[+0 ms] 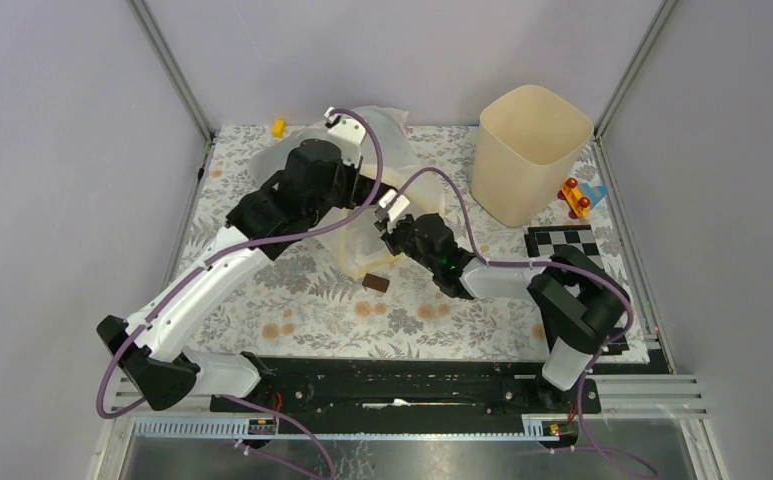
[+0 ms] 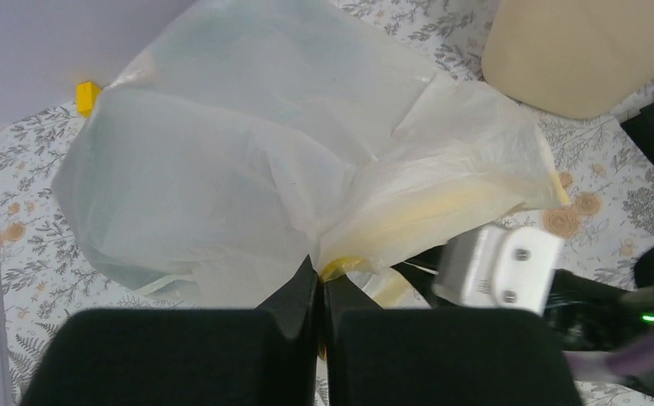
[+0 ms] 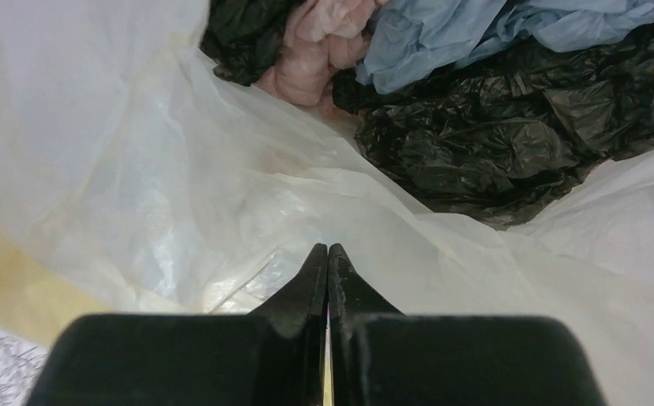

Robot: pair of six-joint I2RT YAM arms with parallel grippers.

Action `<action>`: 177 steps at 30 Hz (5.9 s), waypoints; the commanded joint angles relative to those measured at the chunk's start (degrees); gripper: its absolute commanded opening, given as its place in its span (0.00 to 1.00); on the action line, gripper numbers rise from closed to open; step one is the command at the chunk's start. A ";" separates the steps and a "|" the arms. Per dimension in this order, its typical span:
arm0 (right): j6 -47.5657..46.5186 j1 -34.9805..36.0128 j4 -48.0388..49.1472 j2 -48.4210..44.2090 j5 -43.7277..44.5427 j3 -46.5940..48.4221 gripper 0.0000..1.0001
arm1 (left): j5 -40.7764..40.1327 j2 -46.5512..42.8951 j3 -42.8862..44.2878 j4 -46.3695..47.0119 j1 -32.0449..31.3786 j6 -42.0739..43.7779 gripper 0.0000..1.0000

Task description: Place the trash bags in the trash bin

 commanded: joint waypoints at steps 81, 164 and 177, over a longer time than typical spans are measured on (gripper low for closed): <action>31.56 -4.70 -27.38 -16.91 -20.44 18.66 0.00 | -2.65 8.56 -14.10 17.53 10.62 4.66 0.00; 54.98 -22.76 -54.15 -41.63 6.89 -7.06 0.75 | -14.14 -14.20 -31.16 14.76 -17.69 -25.96 0.92; 59.92 -23.16 -43.32 -36.67 -1.34 -15.93 0.74 | -5.54 1.68 -25.78 29.58 -20.23 -20.92 0.99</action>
